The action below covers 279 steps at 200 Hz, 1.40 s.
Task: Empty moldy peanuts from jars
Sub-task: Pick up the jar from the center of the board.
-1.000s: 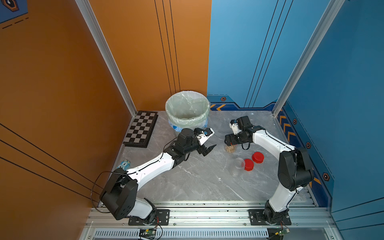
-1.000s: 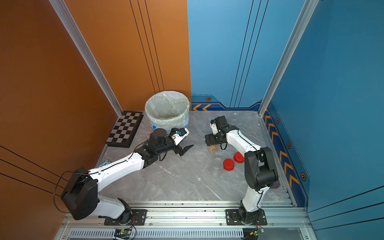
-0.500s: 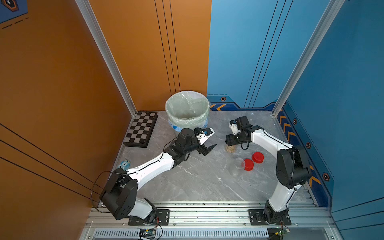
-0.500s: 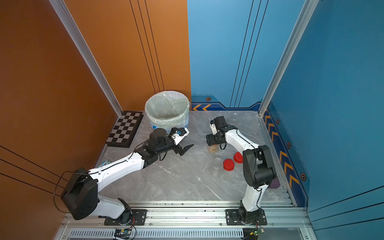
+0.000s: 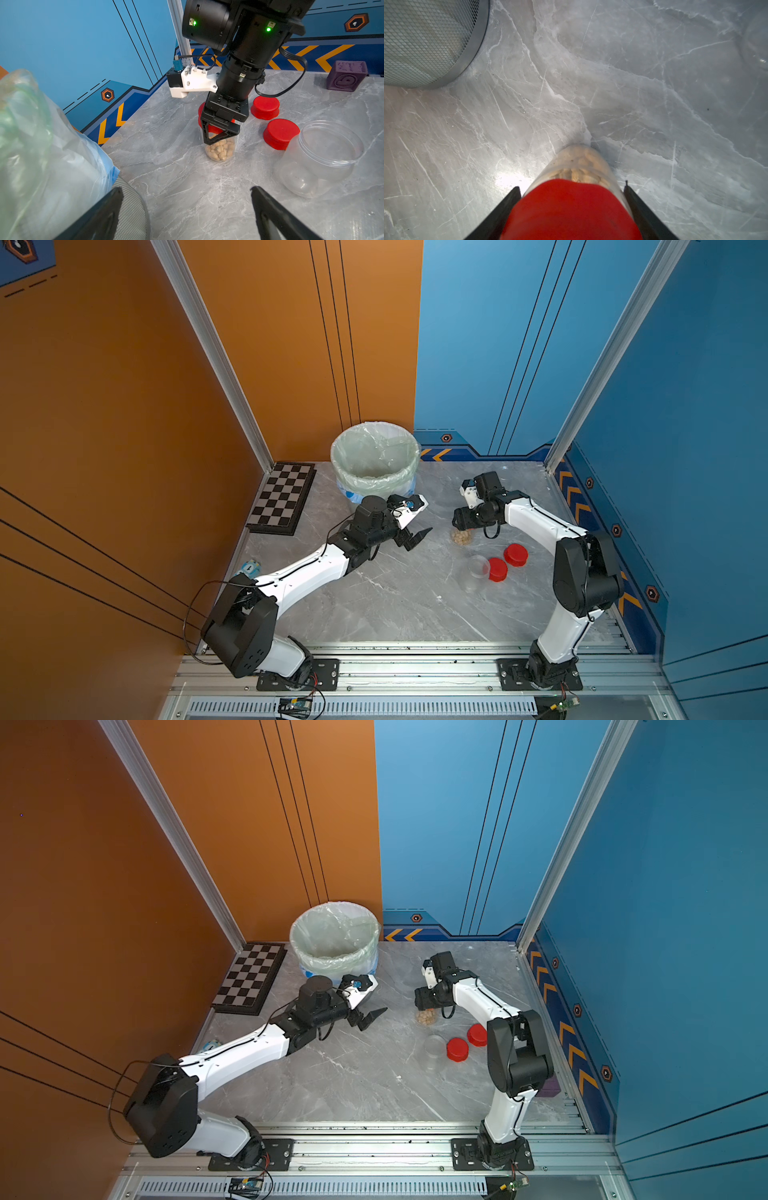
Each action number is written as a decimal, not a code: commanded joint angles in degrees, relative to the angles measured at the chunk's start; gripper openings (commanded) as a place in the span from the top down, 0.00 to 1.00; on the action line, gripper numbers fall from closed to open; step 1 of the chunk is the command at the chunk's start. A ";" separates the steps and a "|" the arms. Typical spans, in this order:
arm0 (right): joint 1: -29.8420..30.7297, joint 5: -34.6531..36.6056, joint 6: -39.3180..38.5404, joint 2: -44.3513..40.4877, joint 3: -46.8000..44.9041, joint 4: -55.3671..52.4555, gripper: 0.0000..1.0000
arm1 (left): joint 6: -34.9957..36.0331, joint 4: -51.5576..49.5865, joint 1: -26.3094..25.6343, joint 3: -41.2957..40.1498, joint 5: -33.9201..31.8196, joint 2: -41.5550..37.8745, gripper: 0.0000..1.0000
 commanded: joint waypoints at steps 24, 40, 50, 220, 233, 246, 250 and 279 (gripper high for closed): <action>-1.80 -6.78 3.31 -3.84 3.38 -1.53 0.53 | -0.08 3.19 0.91 0.24 3.67 1.68 0.02; -2.09 -7.57 4.13 -4.46 3.69 -1.44 0.54 | -0.11 4.19 0.99 0.39 4.73 2.41 0.02; -2.58 -8.72 4.76 -4.63 3.92 -1.45 0.55 | 0.14 4.29 1.01 0.54 5.43 2.97 0.02; -1.11 -24.77 20.01 -14.62 4.48 2.42 0.55 | -0.57 14.56 -0.22 4.32 12.36 10.95 0.02; -0.50 -24.50 19.83 -15.12 4.19 2.50 0.55 | -0.28 14.57 -0.25 4.56 11.59 11.41 0.02; 0.06 -24.57 20.16 -15.50 3.90 2.84 0.55 | -0.07 14.56 -0.35 4.54 11.45 11.93 0.02; 0.28 -24.69 20.18 -15.60 3.89 2.90 0.55 | -0.02 14.56 -0.40 4.61 11.51 12.05 0.02; 1.72 -24.25 20.35 -16.70 3.82 2.95 0.55 | 0.05 14.55 -0.47 6.87 11.31 13.25 0.02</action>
